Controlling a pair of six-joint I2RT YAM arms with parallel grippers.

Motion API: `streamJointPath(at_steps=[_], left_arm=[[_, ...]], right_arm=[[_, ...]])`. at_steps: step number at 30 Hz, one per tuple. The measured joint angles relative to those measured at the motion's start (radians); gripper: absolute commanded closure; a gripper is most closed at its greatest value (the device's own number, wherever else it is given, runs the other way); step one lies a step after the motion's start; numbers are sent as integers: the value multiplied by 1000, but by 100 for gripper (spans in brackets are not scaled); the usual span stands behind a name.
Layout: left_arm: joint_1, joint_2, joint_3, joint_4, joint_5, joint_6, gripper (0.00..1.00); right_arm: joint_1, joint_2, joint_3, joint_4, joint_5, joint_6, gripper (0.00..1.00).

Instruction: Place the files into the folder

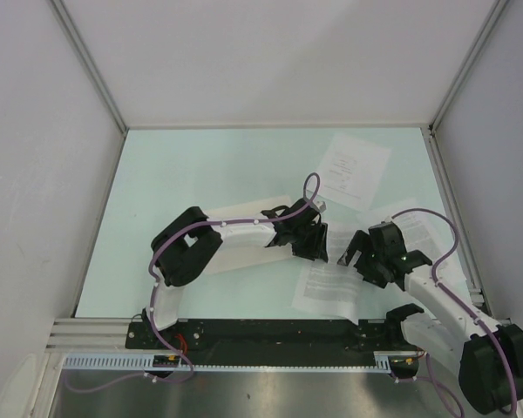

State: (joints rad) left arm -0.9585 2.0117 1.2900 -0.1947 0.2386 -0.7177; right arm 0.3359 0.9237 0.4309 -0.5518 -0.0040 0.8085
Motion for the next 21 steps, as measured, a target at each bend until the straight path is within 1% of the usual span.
streamJointPath(at_steps=[5,9,13,21], left_arm=[[1,0,0,0,2,0,48],[1,0,0,0,2,0,48],[3,0,-2,2,4,0,48],[10,-6,-21,27,20,-1,48]], right_arm=[[0,-53,-34,58,-106,-34,0],[0,-129,-44,98,-196,-63,0],[-8,-192,-44,170,-255,-98,0],[-40,-227,-52,265,-297,-116,0]])
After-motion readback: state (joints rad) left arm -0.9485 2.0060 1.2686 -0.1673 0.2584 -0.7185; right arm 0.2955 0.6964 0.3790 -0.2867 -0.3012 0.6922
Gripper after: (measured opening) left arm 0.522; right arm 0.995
